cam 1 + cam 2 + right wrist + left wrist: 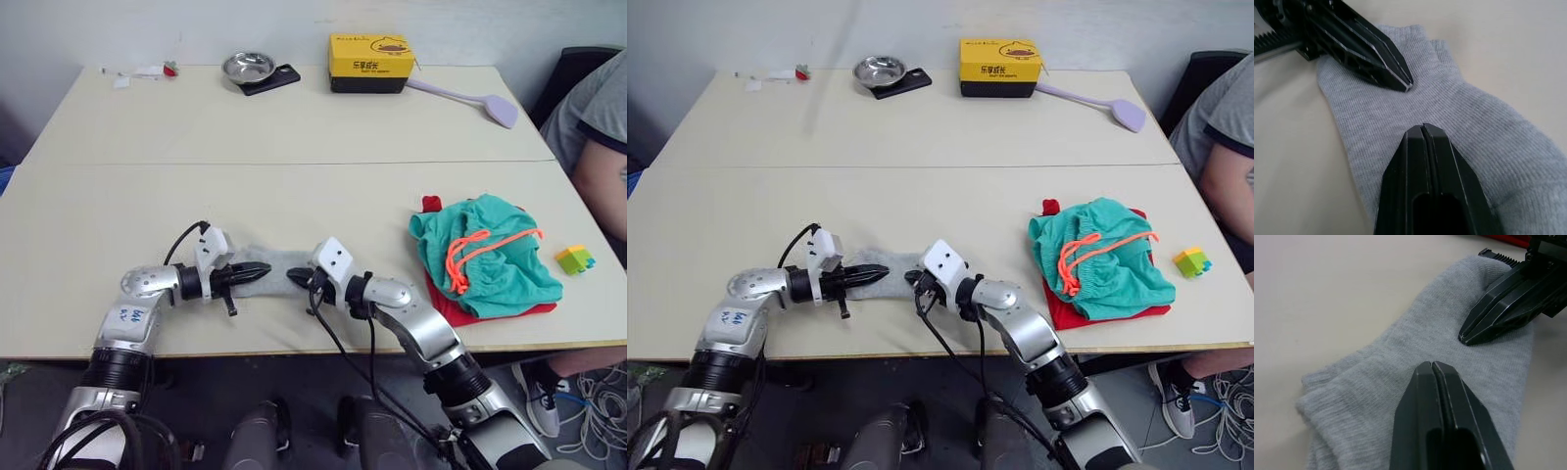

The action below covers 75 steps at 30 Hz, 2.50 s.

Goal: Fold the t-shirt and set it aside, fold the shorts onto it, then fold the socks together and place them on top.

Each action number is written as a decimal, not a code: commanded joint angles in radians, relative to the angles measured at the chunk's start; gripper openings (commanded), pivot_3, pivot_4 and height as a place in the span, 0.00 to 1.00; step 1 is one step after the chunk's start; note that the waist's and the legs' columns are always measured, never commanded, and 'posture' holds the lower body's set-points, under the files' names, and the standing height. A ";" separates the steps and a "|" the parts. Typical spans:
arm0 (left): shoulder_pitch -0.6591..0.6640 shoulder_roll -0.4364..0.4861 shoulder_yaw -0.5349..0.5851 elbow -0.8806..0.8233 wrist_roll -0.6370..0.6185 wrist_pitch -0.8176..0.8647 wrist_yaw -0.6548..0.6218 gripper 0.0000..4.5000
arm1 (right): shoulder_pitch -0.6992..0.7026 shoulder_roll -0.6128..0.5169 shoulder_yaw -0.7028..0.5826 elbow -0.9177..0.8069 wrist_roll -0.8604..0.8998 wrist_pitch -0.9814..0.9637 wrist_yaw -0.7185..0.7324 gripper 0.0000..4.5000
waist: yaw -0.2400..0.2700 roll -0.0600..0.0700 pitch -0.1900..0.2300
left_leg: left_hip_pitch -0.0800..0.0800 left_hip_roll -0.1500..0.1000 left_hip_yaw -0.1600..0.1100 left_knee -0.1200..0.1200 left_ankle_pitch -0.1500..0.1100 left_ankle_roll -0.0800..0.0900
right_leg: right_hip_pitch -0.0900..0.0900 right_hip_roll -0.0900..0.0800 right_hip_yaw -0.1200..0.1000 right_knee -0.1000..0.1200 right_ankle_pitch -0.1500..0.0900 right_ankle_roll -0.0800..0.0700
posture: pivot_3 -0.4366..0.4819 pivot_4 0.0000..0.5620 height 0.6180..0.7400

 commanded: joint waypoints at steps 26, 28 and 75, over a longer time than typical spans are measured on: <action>0.052 -0.033 0.030 -0.019 -0.005 -0.026 0.053 0.00 | 0.025 -0.033 -0.076 -0.019 0.035 -0.048 0.123 0.00 | 0.002 0.000 0.000 | 0.000 -0.001 -0.001 0.000 -0.001 0.000 | 0.001 -0.001 -0.001 -0.001 0.000 0.000 | 0.48 0.27 1.00; 0.055 -0.038 0.010 -0.001 0.020 -0.039 0.061 0.00 | 0.032 -0.049 -0.084 0.005 0.008 -0.054 0.110 0.00 | 0.003 0.000 0.000 | 0.000 -0.001 -0.001 0.000 -0.001 0.000 | 0.001 -0.001 -0.001 -0.001 0.000 0.001 | 0.48 0.27 1.00; -0.048 -0.272 -0.106 0.041 0.031 -0.060 0.082 0.00 | -0.119 -0.004 -0.769 -0.258 0.663 1.128 -0.352 0.00 | 0.004 0.002 -0.001 | -0.001 -0.001 -0.002 -0.001 -0.003 0.005 | 0.001 -0.001 -0.001 -0.003 0.000 0.001 | 0.48 0.27 1.00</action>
